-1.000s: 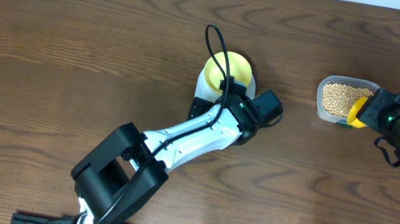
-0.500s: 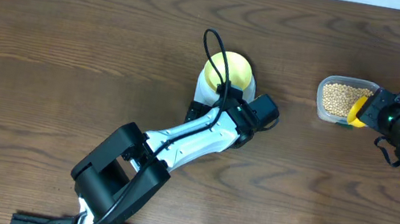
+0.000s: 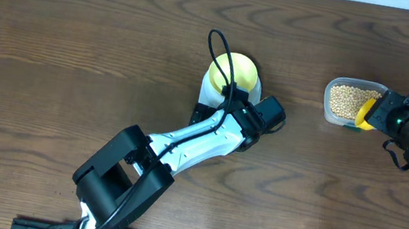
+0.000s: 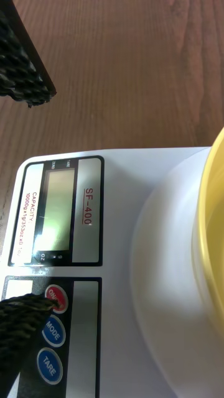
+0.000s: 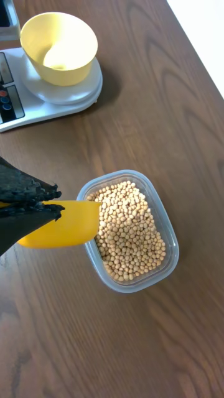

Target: Scoop item into bowl and weigh 50g on scale

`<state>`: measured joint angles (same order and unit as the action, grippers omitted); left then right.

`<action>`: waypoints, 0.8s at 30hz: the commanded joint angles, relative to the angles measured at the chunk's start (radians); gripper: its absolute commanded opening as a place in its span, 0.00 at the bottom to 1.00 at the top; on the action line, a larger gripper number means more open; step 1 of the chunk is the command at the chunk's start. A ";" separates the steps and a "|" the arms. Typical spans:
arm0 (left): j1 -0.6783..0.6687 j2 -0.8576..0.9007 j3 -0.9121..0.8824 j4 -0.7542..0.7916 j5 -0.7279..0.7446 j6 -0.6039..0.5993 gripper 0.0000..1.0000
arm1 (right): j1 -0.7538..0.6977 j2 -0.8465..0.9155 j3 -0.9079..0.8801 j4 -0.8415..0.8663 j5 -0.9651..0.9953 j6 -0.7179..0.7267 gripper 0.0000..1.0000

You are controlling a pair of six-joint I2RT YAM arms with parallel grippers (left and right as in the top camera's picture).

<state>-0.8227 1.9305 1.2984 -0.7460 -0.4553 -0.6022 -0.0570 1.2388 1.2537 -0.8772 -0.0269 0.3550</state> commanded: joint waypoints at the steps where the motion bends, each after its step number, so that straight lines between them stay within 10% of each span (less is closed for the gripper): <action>1: 0.003 0.011 -0.003 0.001 -0.028 -0.005 0.99 | -0.005 0.000 0.023 0.006 -0.002 -0.013 0.01; 24: 0.005 0.011 -0.027 0.034 -0.033 -0.005 0.99 | -0.005 0.001 0.023 0.016 -0.003 -0.013 0.01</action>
<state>-0.8227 1.9305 1.2827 -0.7128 -0.4553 -0.6022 -0.0570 1.2388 1.2537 -0.8650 -0.0273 0.3546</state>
